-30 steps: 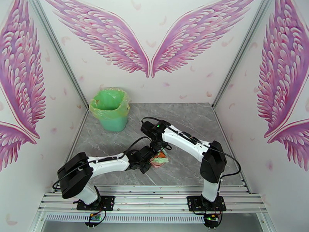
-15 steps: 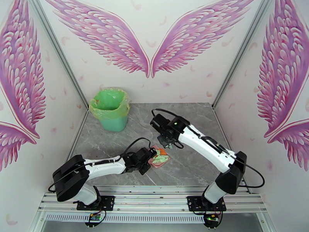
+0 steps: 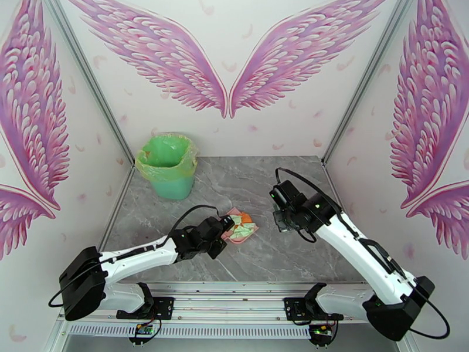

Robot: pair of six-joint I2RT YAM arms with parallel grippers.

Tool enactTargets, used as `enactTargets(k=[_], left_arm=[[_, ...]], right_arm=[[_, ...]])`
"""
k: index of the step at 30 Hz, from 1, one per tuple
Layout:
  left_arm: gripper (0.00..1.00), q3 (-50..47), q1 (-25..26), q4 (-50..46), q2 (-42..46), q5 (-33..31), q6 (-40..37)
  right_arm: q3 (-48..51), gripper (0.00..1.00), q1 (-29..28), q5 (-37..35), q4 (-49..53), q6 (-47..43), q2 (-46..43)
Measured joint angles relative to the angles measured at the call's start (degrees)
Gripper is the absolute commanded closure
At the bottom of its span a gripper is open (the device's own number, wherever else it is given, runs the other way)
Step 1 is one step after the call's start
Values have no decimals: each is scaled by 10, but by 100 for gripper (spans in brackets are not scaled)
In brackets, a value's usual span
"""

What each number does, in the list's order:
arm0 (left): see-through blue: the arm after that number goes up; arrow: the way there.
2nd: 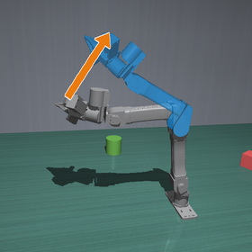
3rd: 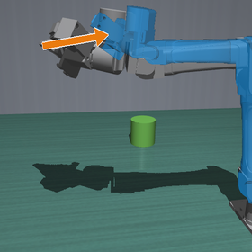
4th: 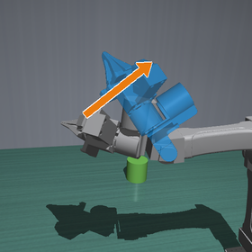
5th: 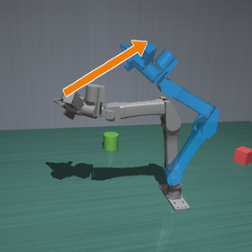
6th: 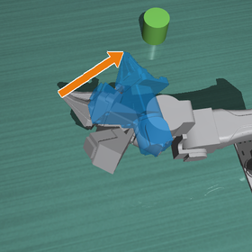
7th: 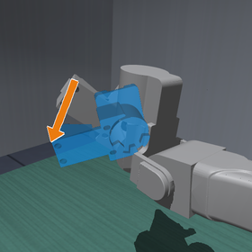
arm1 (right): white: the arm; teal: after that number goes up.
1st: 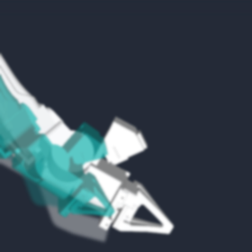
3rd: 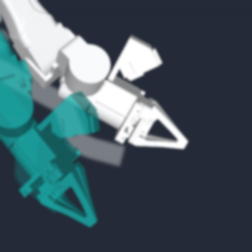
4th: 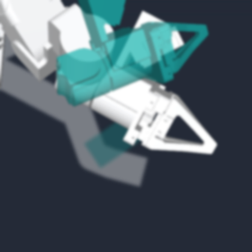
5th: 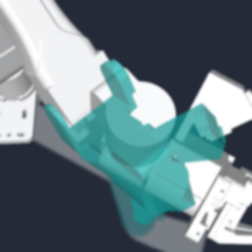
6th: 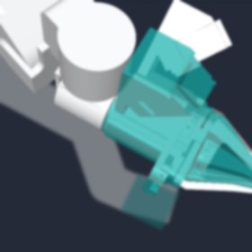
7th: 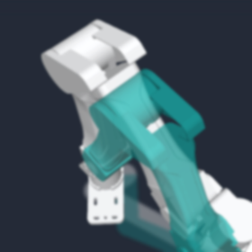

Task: Sweep away the paper scraps from the table

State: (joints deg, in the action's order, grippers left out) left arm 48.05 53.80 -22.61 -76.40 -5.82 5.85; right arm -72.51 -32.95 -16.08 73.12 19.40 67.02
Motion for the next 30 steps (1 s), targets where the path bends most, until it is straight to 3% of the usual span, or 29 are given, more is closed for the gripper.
enactTargets(k=[8,19,30], left_arm=[[100,76,-57,-91,70,-12,-14],[100,266,-190,-231,66,-24,-76],[100,497,-369,-343,-45,-21,-133]], right_arm=[[100,100,54,87,-83,36,-131],[137,100,59,162,-149,37,-119],[137,100,59,198,-188,24,-89]])
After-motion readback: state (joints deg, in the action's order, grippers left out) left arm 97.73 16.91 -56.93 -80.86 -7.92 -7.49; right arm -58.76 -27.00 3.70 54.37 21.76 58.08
